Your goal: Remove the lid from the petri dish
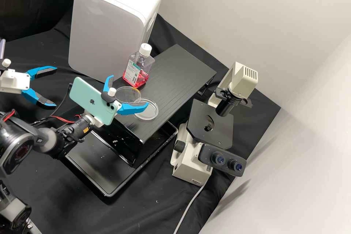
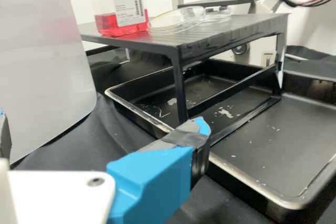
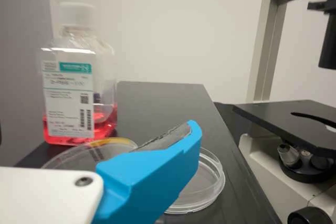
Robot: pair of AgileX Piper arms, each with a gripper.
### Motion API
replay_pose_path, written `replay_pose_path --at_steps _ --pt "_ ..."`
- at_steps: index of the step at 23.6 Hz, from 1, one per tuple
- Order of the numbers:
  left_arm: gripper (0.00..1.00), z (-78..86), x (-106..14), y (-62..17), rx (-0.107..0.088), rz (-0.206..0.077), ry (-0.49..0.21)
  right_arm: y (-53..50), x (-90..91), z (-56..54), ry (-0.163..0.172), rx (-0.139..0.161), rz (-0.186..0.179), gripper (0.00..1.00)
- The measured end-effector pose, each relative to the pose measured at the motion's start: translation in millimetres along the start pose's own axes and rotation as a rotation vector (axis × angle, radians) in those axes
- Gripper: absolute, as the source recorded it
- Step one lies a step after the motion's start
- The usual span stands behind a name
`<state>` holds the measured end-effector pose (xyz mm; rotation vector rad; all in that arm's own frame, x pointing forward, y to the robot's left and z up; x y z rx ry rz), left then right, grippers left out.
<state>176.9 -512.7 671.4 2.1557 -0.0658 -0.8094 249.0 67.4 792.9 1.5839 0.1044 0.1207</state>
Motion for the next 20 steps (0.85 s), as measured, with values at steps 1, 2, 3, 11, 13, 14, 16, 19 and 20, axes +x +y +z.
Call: replay_pose_path --at_steps 1,2,3,11,13,14,16,19,20 --pt "1.0 0.4 -0.2 -0.2 0.008 0.001 0.011 -0.2 -4.8 -2.9 0.007 0.01 0.005 1.0" --pt "1.0 0.5 -0.4 -0.3 0.025 0.002 0.028 -0.7 -8.4 -5.4 0.006 0.025 0.015 1.0" --pt "1.0 0.8 -1.0 -0.1 0.041 0.005 0.048 -2.1 -12.1 -8.9 0.006 0.035 0.029 1.0" --pt "1.0 -2.9 -9.5 8.1 0.045 0.046 0.172 -21.2 -42.1 -27.0 0.076 0.052 -0.027 1.0" --pt "1.0 -3.3 -9.5 8.2 0.045 0.046 0.173 -21.8 -46.1 -27.3 0.081 0.073 -0.035 1.0" --pt "1.0 -3.3 -9.5 8.2 0.045 0.046 0.173 -22.3 -47.7 -27.3 0.082 0.078 -0.039 1.0" --pt "1.0 -3.3 -9.5 8.2 0.045 0.046 0.173 -24.0 -50.5 -27.9 0.088 0.085 -0.051 1.0" --pt "1.0 -3.3 -9.5 8.2 0.045 0.046 0.173 -26.0 -52.2 -29.3 0.095 0.093 -0.063 1.0" --pt "1.0 -3.3 -9.5 8.2 0.045 0.046 0.173 -26.2 -52.3 -29.4 0.095 0.094 -0.063 1.0"
